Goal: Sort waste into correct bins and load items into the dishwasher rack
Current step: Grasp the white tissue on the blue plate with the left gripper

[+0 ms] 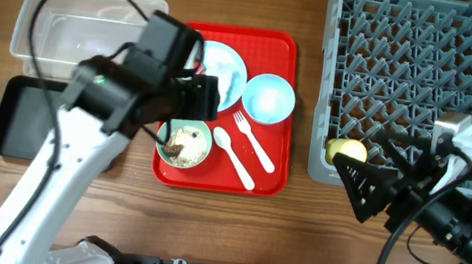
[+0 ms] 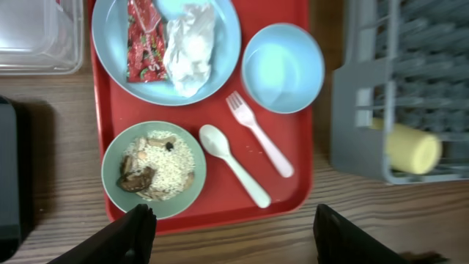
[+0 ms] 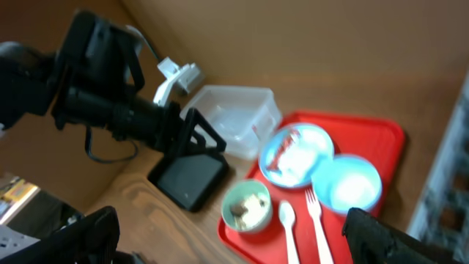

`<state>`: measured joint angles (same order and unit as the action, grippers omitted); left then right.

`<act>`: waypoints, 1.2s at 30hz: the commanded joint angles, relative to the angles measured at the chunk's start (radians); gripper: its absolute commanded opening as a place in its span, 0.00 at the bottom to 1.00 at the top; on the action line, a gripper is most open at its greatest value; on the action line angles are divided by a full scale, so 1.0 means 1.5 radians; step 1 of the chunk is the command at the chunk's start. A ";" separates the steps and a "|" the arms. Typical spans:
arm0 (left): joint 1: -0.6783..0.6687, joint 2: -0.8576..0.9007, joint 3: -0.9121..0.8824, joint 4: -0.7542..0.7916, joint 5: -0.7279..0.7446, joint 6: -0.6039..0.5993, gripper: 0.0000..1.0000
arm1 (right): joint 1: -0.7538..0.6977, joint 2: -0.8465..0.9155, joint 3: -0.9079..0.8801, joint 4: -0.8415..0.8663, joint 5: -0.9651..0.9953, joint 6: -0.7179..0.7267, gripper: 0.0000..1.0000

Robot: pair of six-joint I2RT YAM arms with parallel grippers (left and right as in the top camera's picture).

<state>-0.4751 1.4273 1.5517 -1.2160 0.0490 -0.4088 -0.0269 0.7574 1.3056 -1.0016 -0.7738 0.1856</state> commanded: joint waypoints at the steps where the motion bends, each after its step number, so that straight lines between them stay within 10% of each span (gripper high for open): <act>1: -0.034 0.077 0.007 0.005 -0.091 0.008 0.71 | 0.003 0.008 0.004 -0.057 0.077 0.003 1.00; 12: -0.067 0.273 0.007 0.149 -0.041 0.005 0.57 | 0.003 0.008 0.004 -0.083 0.082 0.001 1.00; 36: 0.035 0.435 0.007 0.328 -0.106 0.043 0.66 | 0.003 0.009 0.004 -0.097 0.082 0.001 1.00</act>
<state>-0.4297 2.0445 1.5513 -0.7483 -0.1112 -0.3588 -0.0269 0.7692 1.3048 -1.1458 -0.6678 0.1852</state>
